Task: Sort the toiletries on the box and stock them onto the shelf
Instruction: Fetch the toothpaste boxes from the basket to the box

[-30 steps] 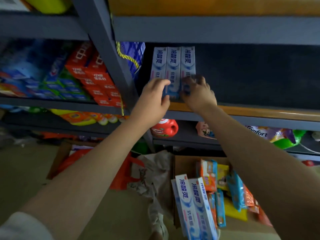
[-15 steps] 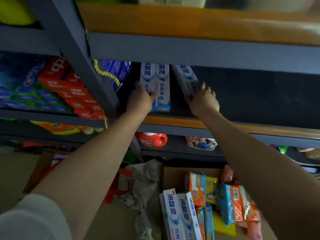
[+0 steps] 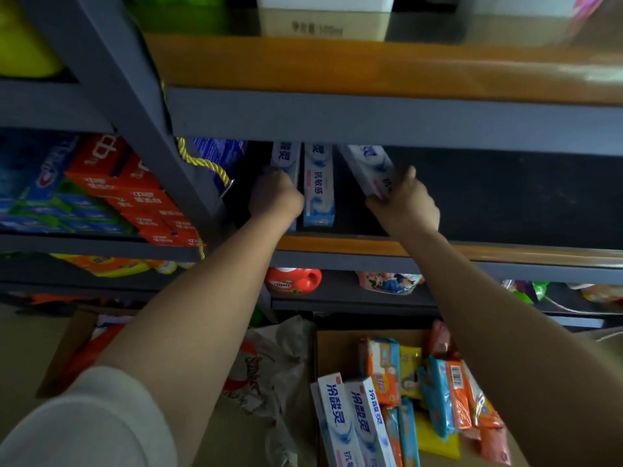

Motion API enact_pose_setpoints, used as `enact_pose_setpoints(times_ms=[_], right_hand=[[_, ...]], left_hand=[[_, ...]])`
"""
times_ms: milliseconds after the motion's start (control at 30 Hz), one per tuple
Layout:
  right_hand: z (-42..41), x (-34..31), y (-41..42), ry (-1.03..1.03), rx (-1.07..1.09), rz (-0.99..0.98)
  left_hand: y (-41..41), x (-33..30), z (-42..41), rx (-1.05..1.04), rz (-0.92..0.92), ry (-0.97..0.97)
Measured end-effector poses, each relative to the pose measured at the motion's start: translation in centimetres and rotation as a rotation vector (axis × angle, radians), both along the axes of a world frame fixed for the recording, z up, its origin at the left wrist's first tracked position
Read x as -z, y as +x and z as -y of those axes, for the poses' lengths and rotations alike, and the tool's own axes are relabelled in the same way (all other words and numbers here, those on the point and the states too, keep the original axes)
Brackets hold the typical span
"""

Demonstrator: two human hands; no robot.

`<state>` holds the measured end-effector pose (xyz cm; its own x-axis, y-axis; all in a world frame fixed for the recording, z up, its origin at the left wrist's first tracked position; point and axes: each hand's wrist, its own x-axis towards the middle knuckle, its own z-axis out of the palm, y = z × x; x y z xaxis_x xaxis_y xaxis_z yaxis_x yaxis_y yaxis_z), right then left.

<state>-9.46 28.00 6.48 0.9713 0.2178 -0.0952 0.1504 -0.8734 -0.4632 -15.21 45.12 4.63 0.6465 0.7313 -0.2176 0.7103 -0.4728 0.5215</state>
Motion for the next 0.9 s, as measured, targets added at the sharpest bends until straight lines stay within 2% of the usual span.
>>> enact_pose_setpoints(times_ms=[67,133,200,267,333,367,467,500,633,700,767,833,900], right_hand=[[1.4,-1.8,-1.2,0.064,0.033,0.063],[2.7,-3.2,-2.7,0.105,0.048,0.064],[4.0,-3.9,-4.6,0.149,0.052,-0.024],[5.1,-3.5,-7.0,0.284,0.092,-0.192],[6.2,-2.6,-9.8,0.541,0.198,-0.412],[6.8,-2.2,-11.3,0.651,0.252,-0.513],[8.7,-1.0,-14.8,0.859,0.295,-0.709],[9.3,-0.6,-15.7,0.908,0.282,-0.765],[11.9,0.6,-19.0,0.980,0.168,-0.903],[13.4,1.3,-20.7,0.944,0.110,-0.894],[15.1,1.8,-22.5,0.879,0.124,-0.788],[17.1,2.1,-24.1,0.755,0.097,-0.572],[19.5,3.1,-25.4,0.540,-0.030,-0.289]], left_hand=[[-0.6,-1.1,0.5,0.045,0.049,0.029],[-2.3,-2.7,1.5,0.123,0.092,0.136],[-4.6,-4.1,2.9,0.222,0.097,0.193],[-7.5,-4.7,4.3,0.305,0.063,0.140],[-10.6,-4.4,5.2,0.330,0.049,-0.030],[-12.1,-4.2,5.7,0.316,0.062,-0.178],[-15.8,-3.9,7.5,0.171,0.106,-0.834],[-16.6,-3.6,8.1,0.122,0.107,-0.982],[-18.7,-2.5,11.2,0.134,0.124,-1.326],[-19.5,-2.2,13.2,0.172,0.123,-1.441],[-20.3,-1.8,15.0,0.150,0.100,-1.482],[-21.2,-1.2,16.9,0.092,0.062,-1.441],[-22.2,-0.4,18.8,0.038,0.003,-1.339]])
